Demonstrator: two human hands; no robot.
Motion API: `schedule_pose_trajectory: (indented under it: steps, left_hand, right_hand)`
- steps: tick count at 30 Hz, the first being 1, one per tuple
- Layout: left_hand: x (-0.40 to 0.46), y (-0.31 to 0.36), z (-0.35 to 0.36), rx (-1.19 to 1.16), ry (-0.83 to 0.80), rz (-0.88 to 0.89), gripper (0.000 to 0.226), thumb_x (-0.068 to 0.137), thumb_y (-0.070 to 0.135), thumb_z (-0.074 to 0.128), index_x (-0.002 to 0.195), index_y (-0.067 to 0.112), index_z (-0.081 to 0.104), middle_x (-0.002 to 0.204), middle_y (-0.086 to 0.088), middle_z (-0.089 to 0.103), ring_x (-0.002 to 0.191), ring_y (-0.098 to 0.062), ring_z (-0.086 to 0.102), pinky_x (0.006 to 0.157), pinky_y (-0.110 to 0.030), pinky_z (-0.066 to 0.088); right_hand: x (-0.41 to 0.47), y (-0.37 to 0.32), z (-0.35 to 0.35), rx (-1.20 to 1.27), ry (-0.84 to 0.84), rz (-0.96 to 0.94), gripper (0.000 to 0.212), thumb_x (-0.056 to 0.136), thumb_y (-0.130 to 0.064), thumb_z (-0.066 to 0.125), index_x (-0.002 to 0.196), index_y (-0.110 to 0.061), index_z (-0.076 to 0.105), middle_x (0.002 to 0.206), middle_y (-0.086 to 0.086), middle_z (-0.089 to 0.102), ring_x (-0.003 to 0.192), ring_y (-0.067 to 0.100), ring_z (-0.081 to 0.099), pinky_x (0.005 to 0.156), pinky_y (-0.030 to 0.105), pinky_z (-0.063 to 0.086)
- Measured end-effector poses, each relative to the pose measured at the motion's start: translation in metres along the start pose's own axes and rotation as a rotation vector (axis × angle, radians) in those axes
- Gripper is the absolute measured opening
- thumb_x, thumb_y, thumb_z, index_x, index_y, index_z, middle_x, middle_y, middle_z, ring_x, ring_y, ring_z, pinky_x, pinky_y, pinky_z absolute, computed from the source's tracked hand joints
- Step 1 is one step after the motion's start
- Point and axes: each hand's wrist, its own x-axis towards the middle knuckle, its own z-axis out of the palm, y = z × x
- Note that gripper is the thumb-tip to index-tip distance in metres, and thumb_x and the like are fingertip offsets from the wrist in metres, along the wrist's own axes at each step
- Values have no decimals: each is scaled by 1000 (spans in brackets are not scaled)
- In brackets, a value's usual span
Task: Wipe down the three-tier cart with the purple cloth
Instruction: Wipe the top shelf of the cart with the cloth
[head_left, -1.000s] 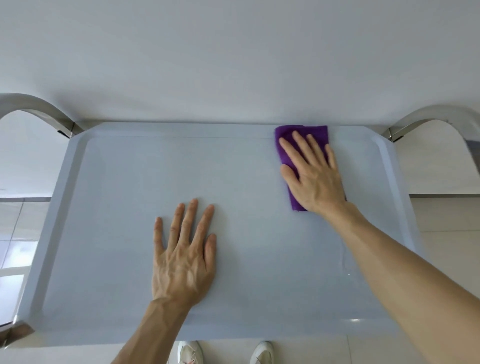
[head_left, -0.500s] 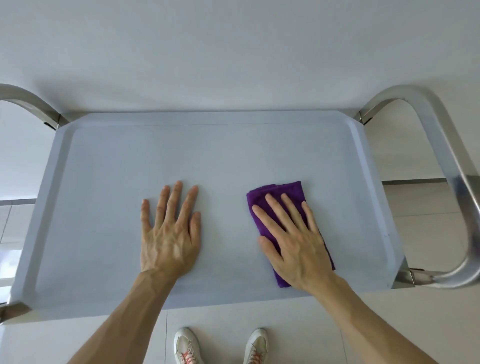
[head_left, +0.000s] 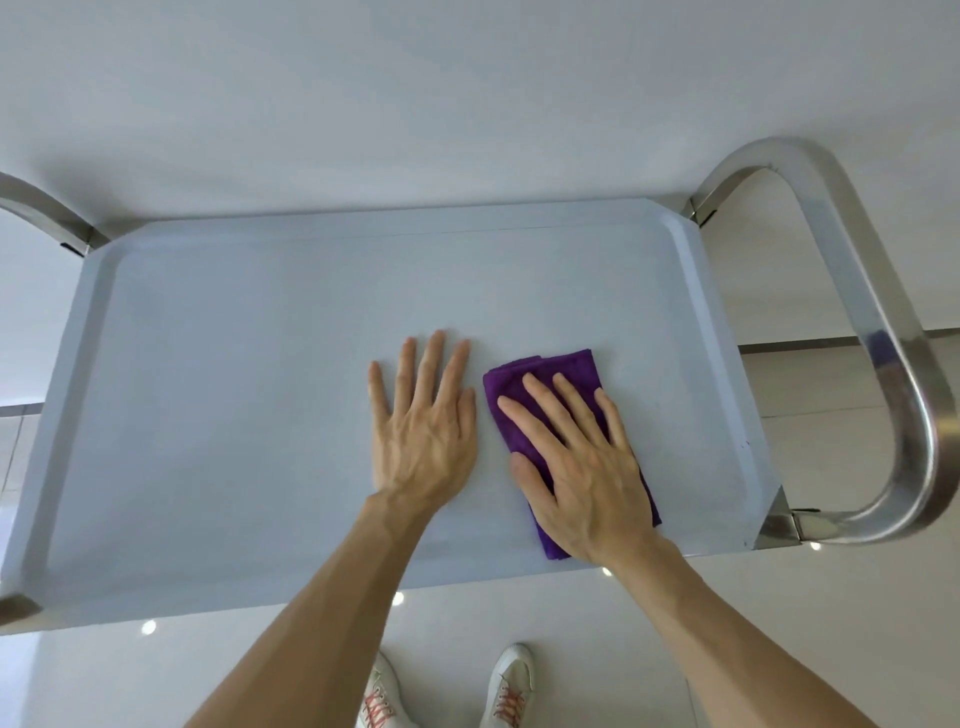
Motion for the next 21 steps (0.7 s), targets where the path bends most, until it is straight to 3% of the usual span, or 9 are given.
schedule_pose_trajectory:
  steps: [5,10,15,17,21]
  left_hand:
    - [0,-6,13,92,20,5,55,102,43,21,155,30,21,163,2,20,152,-23,9,120,-57,5]
    - [0,-4,12,129,13,0,58,101,50,18,156,33,17,164,2,17,152,-24,7,120,-57,4]
    - [0,-4,11,138,5,-5,58,101,49,19,156,32,17,164,1,18,152,-25,8,119,-59,6]
    - [-1,-4,11,142,0,-8,58,102,50,18,156,32,16,164,1,17,152,-25,7,120,-58,5]
    - [-1,-4,12,140,-9,-4,58,102,51,14,157,33,10,165,3,12,152,-23,2,120,-57,2]
  right_hand:
    - [9,45,-10,-22,-11,7,52,101,-42,34,152,-35,30,161,-7,25,150,17,19,120,49,16]
    - [27,105,-29,-94,-2,276,56,98,-42,29,153,-32,27,161,-2,26,148,22,23,122,46,11]
    - [43,51,-19,-84,41,522,58,97,-39,35,154,-34,26,162,-1,24,149,26,21,120,53,11]
    - [23,15,-10,-65,62,458,57,97,-40,38,153,-32,30,161,-1,27,148,27,24,119,53,14]
    - [-39,-15,-3,-25,-52,92,60,98,-41,38,155,-36,21,164,-5,18,151,22,15,120,52,15]
